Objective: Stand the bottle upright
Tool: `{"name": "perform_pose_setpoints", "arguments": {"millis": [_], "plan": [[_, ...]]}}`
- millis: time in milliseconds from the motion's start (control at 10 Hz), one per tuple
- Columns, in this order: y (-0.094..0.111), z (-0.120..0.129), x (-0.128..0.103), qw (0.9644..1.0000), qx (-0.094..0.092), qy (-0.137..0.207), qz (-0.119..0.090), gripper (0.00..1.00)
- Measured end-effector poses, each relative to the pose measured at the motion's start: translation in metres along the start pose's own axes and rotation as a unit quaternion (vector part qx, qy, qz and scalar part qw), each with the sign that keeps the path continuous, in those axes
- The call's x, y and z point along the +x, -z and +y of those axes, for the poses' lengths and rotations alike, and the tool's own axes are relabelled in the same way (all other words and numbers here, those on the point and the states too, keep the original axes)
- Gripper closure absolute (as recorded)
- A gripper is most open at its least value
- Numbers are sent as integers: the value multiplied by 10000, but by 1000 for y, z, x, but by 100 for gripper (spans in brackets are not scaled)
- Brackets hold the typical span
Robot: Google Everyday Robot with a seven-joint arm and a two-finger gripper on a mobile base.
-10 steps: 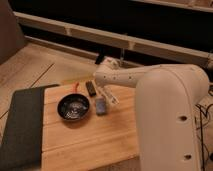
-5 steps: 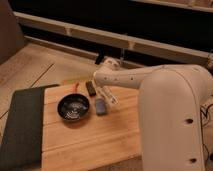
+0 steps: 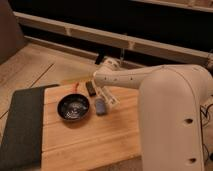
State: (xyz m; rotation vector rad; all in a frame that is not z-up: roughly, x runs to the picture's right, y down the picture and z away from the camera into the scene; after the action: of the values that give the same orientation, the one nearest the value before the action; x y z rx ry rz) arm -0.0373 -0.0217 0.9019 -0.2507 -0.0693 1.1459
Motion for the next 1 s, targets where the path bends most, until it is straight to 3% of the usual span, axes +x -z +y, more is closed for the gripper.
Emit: {"name": "perform_pose_setpoints", "arguments": {"millis": [100,300,500,700,900,1000], "plan": [[-3,8,1,9999,-81,53,-66,100],[2,20,-16,9986,-309,143,-412,100],[20,14,-46,9939,-467,219,-976,100],[48,-3,-74,9863,-504,288,-1542,100],[67,-14,-85,9803,-539,327,-1871,100],[67,-14,-85,9800,-546,332,-1885,100]]}}
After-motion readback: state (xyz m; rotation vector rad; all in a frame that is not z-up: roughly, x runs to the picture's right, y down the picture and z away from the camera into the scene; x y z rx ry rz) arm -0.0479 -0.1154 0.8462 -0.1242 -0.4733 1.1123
